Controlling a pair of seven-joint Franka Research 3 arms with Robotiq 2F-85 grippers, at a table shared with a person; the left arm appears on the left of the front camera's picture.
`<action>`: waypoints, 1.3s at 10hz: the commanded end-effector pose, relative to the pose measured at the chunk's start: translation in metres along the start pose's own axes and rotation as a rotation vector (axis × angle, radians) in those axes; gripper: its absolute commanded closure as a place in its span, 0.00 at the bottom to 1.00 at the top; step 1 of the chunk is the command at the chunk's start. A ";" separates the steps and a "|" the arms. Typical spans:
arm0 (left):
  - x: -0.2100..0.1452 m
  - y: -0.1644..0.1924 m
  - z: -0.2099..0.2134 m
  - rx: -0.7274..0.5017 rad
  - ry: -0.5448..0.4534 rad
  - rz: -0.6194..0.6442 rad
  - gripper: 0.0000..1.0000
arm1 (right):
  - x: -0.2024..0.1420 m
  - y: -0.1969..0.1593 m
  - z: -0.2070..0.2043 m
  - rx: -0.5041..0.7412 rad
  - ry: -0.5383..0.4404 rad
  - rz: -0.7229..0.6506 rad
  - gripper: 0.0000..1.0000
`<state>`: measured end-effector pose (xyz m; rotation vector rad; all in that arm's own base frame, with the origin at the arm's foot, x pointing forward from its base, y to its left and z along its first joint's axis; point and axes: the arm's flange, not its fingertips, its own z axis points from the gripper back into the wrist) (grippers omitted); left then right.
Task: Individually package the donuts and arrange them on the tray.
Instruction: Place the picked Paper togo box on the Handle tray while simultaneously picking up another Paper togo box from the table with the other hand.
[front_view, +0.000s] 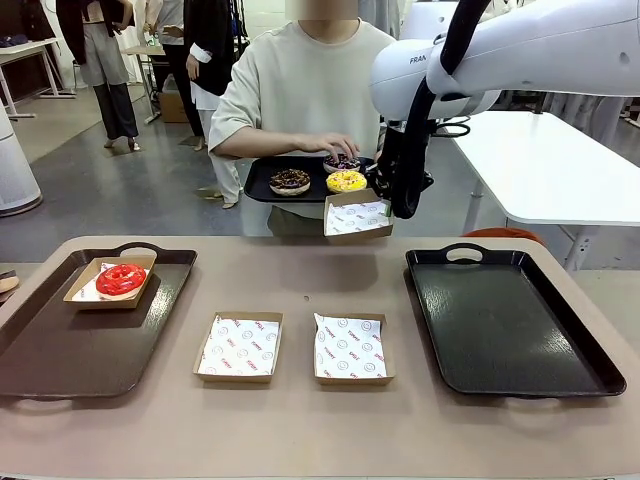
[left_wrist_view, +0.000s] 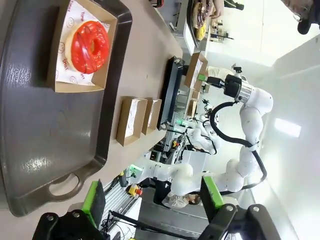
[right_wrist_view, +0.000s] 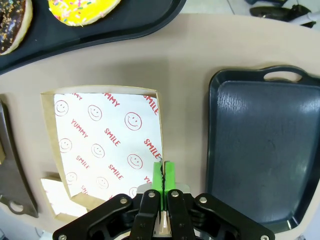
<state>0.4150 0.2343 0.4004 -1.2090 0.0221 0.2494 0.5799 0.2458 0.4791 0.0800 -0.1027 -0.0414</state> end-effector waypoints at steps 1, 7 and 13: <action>0.003 -0.008 -0.005 0.045 -0.015 -0.012 0.00 | -0.002 0.000 0.001 0.001 -0.005 0.002 1.00; 0.000 0.000 0.000 0.000 0.000 0.000 0.00 | -0.002 0.000 0.001 0.001 -0.005 0.002 1.00; 0.000 0.000 0.000 0.000 0.000 0.000 0.00 | -0.002 0.000 0.001 0.001 -0.005 0.002 1.00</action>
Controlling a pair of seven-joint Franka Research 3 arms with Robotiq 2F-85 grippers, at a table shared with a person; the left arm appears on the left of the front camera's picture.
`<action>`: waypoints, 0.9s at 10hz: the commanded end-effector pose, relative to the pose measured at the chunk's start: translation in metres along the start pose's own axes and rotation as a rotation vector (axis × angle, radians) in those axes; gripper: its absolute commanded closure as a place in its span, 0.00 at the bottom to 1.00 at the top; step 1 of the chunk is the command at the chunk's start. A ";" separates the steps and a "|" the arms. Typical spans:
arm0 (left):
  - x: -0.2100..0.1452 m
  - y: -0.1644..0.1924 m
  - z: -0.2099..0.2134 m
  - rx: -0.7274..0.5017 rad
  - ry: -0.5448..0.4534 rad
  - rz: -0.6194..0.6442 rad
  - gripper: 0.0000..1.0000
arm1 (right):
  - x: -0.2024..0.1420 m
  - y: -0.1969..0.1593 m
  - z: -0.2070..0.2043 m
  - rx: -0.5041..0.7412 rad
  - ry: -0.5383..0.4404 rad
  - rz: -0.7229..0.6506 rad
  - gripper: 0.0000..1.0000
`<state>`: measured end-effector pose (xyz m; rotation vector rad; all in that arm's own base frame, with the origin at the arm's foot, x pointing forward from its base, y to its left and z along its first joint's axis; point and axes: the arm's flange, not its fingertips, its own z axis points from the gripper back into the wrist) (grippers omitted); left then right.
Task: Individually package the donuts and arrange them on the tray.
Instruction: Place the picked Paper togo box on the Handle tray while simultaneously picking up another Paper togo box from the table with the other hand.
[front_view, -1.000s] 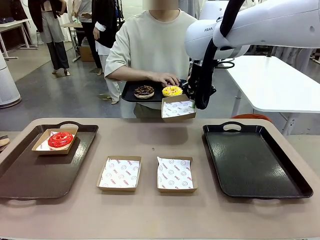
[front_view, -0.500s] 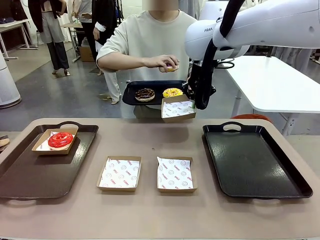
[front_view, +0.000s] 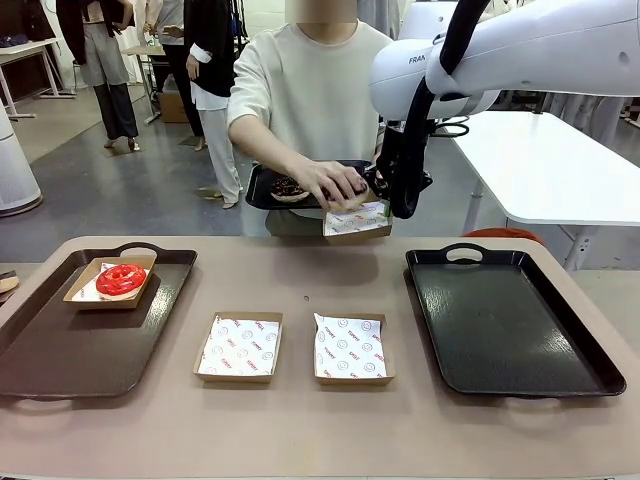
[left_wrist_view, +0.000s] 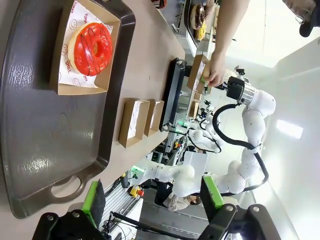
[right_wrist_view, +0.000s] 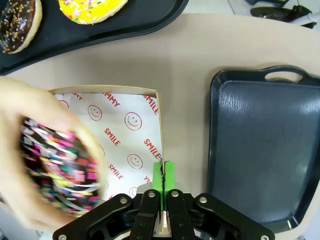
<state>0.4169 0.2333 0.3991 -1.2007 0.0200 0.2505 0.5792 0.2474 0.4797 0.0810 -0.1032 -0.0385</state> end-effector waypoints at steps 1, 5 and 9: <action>-0.002 0.000 0.002 -0.008 0.003 0.001 0.00 | -0.001 -0.001 0.001 0.000 -0.004 -0.001 1.00; -0.002 0.000 0.002 -0.008 0.003 0.001 0.00 | -0.001 -0.001 0.001 0.000 -0.004 -0.001 1.00; -0.002 0.000 0.002 -0.008 0.003 0.001 0.00 | -0.001 -0.001 0.001 0.000 -0.004 -0.001 1.00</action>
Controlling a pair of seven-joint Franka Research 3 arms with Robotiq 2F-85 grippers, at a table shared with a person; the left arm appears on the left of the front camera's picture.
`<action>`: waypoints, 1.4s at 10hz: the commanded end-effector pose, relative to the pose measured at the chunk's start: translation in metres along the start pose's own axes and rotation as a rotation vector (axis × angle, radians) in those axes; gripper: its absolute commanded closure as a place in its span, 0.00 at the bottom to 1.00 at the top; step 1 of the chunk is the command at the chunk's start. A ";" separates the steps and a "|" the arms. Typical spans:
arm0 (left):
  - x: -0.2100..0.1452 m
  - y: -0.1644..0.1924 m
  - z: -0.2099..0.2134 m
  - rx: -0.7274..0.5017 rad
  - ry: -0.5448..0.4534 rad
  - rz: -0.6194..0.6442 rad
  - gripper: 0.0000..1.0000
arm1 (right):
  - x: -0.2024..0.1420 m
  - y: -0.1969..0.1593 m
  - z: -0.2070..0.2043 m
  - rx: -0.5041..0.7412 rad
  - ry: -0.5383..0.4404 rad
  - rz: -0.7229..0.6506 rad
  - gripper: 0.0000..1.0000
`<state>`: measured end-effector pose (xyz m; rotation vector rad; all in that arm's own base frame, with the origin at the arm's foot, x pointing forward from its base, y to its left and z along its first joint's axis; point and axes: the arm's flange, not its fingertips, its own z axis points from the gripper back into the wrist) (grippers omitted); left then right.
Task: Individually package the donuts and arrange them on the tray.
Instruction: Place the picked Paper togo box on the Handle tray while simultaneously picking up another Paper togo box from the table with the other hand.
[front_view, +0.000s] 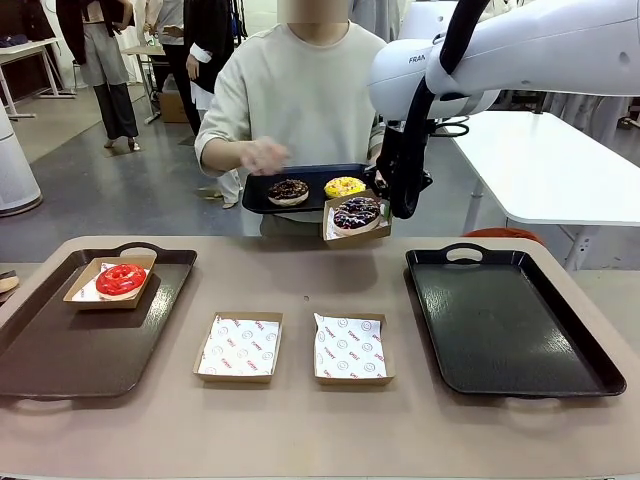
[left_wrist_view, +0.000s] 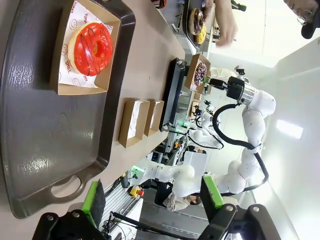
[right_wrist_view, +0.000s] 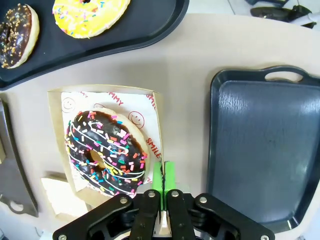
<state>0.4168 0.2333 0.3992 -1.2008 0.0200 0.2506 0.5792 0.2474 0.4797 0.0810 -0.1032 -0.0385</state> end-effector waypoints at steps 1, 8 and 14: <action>-0.002 0.000 0.002 -0.008 0.003 0.000 0.00 | -0.001 -0.001 0.001 0.000 -0.004 -0.001 1.00; 0.001 -0.044 -0.010 0.130 -0.013 -0.033 0.00 | -0.012 -0.034 0.015 -0.010 -0.058 0.016 0.99; -0.005 -0.159 -0.117 0.569 0.016 -0.119 0.00 | -0.061 -0.184 0.030 0.004 -0.010 -0.131 0.99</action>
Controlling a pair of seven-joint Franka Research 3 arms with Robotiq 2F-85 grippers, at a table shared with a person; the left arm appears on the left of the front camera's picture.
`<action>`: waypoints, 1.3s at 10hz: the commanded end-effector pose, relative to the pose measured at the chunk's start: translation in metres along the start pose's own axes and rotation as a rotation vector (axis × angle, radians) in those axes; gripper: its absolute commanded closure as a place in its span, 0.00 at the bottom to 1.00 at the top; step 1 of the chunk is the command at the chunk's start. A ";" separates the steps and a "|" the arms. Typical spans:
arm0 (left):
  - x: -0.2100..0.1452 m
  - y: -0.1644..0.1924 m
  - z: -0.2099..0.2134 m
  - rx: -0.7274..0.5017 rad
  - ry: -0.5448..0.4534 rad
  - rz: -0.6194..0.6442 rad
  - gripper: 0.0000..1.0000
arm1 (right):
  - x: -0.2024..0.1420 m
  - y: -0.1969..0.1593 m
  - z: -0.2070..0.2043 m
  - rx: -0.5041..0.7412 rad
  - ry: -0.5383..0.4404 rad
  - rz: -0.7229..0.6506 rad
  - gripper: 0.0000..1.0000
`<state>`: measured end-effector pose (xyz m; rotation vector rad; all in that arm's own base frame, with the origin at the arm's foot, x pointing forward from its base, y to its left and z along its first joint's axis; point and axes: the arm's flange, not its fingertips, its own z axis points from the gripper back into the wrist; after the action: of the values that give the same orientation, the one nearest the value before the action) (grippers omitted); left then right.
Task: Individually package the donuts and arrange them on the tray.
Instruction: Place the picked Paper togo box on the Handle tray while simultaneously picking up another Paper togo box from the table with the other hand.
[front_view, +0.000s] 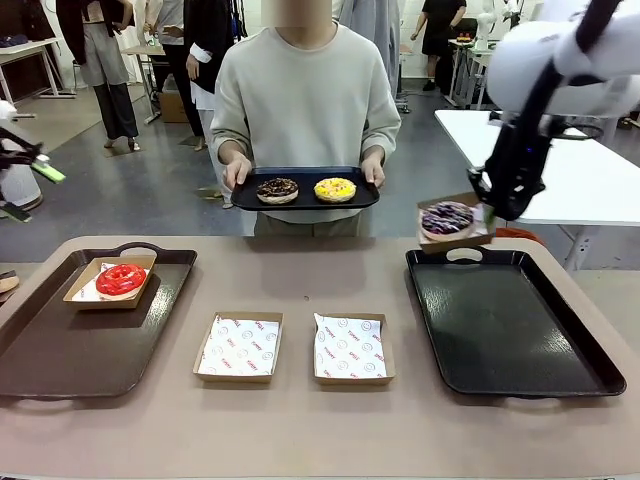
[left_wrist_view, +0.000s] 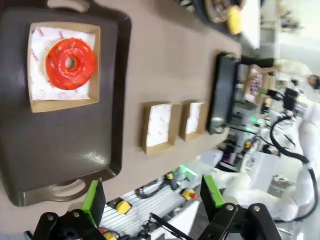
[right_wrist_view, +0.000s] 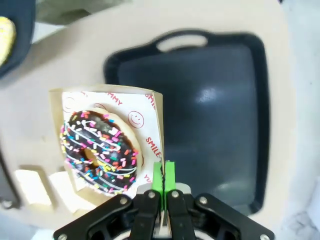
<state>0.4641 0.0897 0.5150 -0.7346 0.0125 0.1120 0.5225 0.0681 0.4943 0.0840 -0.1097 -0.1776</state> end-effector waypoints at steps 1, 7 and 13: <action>-0.007 -0.027 -0.041 0.163 0.030 -0.002 0.00 | -0.015 -0.023 -0.007 -0.005 -0.001 -0.014 0.99; -0.028 -0.086 -0.177 0.494 0.105 -0.060 0.00 | 0.022 -0.072 -0.042 -0.021 -0.022 0.062 0.99; -0.046 -0.096 -0.244 0.571 0.069 -0.132 0.00 | 0.050 -0.063 -0.075 -0.077 0.111 0.070 0.99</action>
<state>0.4374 -0.1430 0.4070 -0.2123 0.0834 -0.0657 0.5620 0.0020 0.4145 0.0409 -0.0174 -0.1161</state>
